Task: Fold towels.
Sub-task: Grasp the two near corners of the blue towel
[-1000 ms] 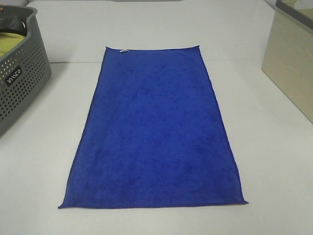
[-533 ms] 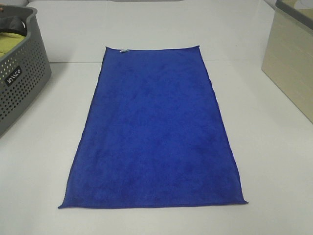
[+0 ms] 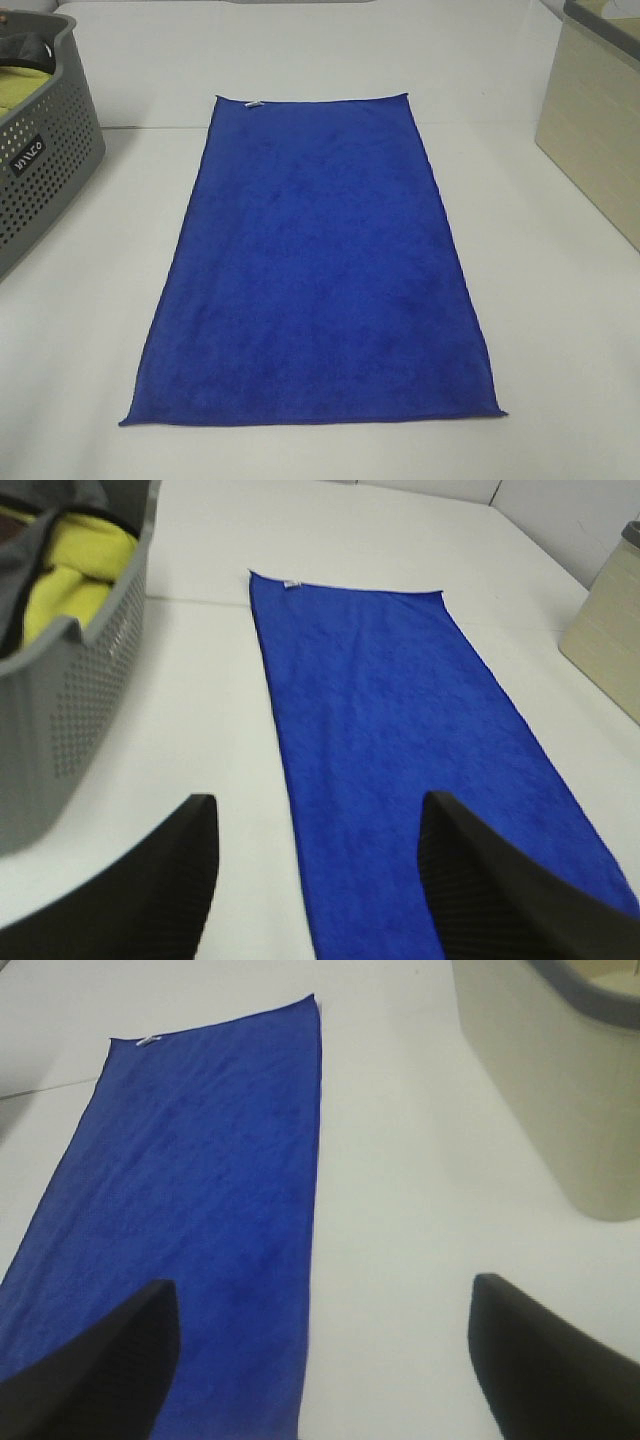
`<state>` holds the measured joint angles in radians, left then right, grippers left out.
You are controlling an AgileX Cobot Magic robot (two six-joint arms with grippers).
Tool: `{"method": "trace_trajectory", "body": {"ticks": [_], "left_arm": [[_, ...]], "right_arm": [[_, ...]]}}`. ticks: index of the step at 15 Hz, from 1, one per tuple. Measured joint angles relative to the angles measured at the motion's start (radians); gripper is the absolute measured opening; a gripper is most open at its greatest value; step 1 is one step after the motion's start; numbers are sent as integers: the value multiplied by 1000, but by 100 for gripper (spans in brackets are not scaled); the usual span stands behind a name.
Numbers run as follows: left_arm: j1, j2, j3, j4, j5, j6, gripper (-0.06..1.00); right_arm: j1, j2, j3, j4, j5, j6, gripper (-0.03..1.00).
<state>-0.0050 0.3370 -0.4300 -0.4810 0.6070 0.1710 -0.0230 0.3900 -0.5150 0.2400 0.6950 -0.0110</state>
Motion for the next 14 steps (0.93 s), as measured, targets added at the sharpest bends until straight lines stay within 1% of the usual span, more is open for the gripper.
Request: {"method": "trace_trajectory", "body": {"ticks": [1, 3, 6, 8, 11, 13, 14], "left_arm": [[0, 72, 0, -65, -3, -2, 57], [0, 229, 1, -166, -4, 6, 57], [0, 459, 1, -271, -7, 99, 57], [0, 624, 1, -349, -10, 193, 57], [0, 871, 1, -518, -22, 387, 57], [0, 1028, 1, -620, -31, 488, 57], [0, 1127, 0, -681, -33, 556, 57]], "right_arm": [[0, 70, 0, 30, -19, 0, 76], [0, 221, -5, 60, -19, -11, 76], [0, 425, -41, 73, -4, -91, 76], [0, 568, -72, 97, 7, -151, 76], [0, 774, -120, 173, 43, -190, 76], [0, 890, -128, 198, 46, -207, 76], [0, 967, -128, 226, 42, -240, 76]]}}
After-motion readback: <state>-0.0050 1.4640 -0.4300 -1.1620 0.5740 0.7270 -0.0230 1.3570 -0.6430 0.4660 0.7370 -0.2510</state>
